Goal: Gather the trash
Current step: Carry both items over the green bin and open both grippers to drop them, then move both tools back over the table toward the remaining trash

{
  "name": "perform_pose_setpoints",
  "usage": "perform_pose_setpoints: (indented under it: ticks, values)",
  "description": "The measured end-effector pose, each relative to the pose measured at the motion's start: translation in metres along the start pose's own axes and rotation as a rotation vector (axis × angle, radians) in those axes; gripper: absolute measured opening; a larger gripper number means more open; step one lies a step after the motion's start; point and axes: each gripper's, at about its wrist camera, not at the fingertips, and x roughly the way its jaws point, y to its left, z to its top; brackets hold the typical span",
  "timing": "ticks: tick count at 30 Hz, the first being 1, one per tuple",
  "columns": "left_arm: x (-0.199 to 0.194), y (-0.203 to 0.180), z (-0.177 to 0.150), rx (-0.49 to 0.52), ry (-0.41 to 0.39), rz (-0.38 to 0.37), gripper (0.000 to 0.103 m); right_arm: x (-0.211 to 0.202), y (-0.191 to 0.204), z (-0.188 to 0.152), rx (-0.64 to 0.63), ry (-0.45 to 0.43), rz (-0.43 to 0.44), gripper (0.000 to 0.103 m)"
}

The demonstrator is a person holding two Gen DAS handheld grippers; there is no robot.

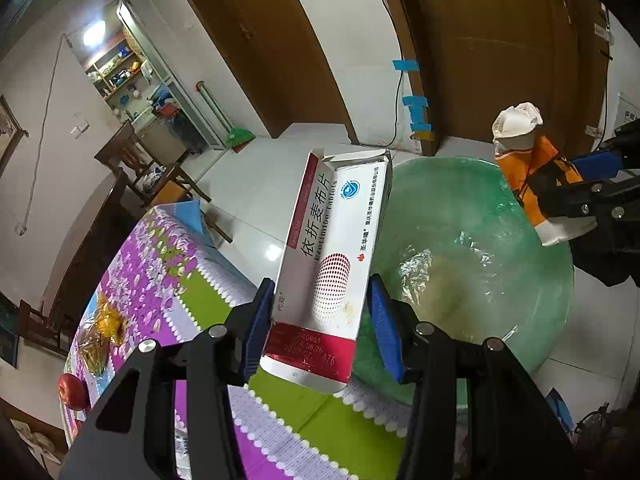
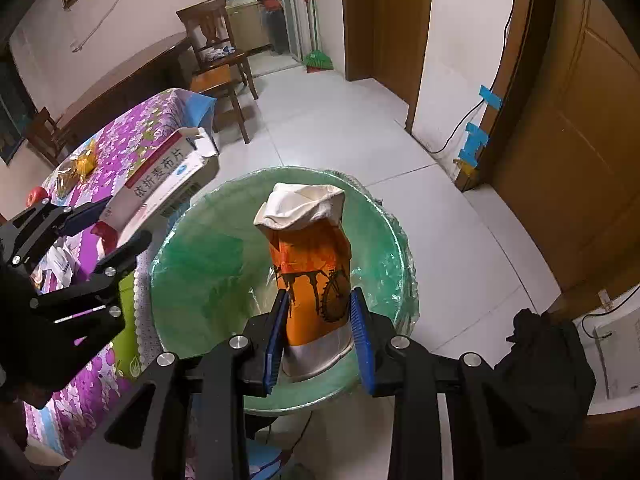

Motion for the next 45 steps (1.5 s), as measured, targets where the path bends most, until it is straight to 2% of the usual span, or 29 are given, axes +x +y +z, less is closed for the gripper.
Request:
perform_pose_setpoints:
  ticks: [7,9,11,12,15,23,30,36,43,45]
  values:
    - [0.014,-0.005,0.006,0.010,0.015,-0.003,0.048,0.015,0.003,0.004,0.002,0.034,-0.008,0.033]
    - [0.018,-0.003,0.008,0.010,0.020,-0.017,0.054,0.020,0.003,0.008,0.005,0.035,-0.010,0.040]
    - [0.019,-0.001,0.008,-0.004,0.027,-0.022,0.070,0.026,0.002,0.011,0.020,0.038,-0.008,0.043]
    - [0.018,0.002,0.008,-0.020,0.020,-0.018,0.070,0.028,0.002,0.011,0.021,0.036,-0.016,0.043]
    - [0.017,0.005,0.006,-0.036,0.025,-0.048,0.070,0.033,0.005,0.011,0.016,0.042,-0.022,0.043]
    - [0.017,0.000,0.001,-0.027,0.028,-0.045,0.070,0.030,0.000,0.004,0.022,0.048,-0.034,0.043]
    - [0.004,0.004,-0.005,-0.081,0.006,-0.040,0.070,0.026,-0.004,-0.008,0.048,0.041,-0.033,0.043]
    - [-0.010,0.013,-0.032,-0.158,-0.013,0.021,0.074,0.016,0.006,-0.027,0.064,-0.063,-0.041,0.043]
    - [-0.031,0.045,-0.082,-0.264,-0.031,0.110,0.077,0.002,0.059,-0.060,0.011,-0.266,-0.052,0.044]
    - [-0.039,0.058,-0.100,-0.283,-0.032,0.137,0.077,-0.002,0.078,-0.067,-0.023,-0.328,-0.059,0.049]
